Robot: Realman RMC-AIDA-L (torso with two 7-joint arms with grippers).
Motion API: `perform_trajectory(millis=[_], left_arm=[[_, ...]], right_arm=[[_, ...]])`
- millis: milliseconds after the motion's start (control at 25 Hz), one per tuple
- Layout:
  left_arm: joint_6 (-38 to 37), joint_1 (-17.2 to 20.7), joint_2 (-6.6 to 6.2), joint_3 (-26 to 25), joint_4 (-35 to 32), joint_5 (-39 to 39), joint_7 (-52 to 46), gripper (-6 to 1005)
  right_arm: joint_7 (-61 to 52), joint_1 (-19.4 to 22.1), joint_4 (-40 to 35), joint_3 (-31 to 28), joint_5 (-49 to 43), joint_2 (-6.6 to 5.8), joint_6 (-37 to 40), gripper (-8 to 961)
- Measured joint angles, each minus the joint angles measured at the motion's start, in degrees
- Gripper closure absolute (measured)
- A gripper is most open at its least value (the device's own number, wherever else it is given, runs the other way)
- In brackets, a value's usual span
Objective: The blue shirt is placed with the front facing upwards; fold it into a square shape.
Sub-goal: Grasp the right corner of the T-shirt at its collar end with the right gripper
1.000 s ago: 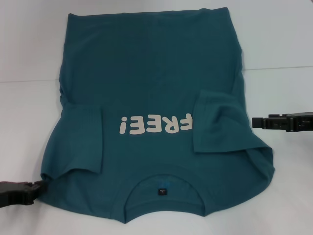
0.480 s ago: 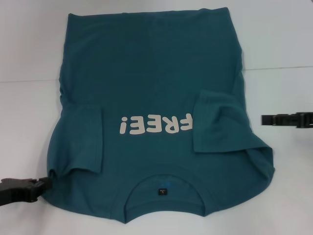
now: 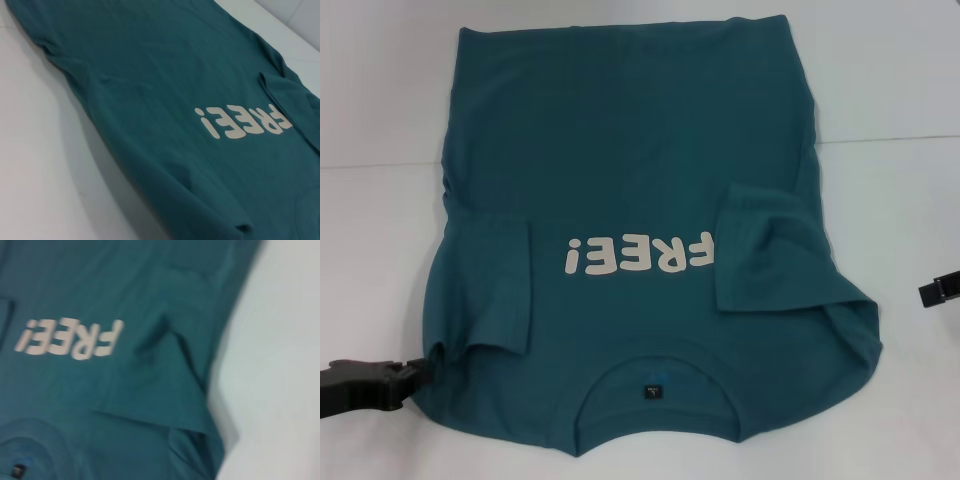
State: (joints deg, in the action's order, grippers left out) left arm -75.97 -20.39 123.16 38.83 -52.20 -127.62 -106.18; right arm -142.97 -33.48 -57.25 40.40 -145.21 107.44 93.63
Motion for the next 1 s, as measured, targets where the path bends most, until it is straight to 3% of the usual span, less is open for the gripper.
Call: perform_trajectory(millis=[280, 400, 520, 1000], left_arm=[[-0.66, -0.01, 0.46, 0.00, -0.11, 0.00, 0.00, 967], [-0.71, 0.03, 0.55, 0.02, -0.12, 0.01, 0.04, 967], [-0.87, 0.09, 0.58, 0.01, -0.35, 0.01, 0.08, 967], [-1.42, 0.12, 0.62, 0.01, -0.97, 0.19, 0.02, 967]], right_arm=[[-0.86, -1.34, 2.34, -0.63, -3.33, 1.05, -1.97, 168], [-0.63, -1.09, 2.96, -0.63, -3.21, 2.51, -5.89, 170], [-0.36, -1.14, 3.71, -0.34, -3.21, 3.18, -8.37, 172], [1.10, -3.04, 7.55, 0.78, -3.60, 5.08, -14.73, 179]])
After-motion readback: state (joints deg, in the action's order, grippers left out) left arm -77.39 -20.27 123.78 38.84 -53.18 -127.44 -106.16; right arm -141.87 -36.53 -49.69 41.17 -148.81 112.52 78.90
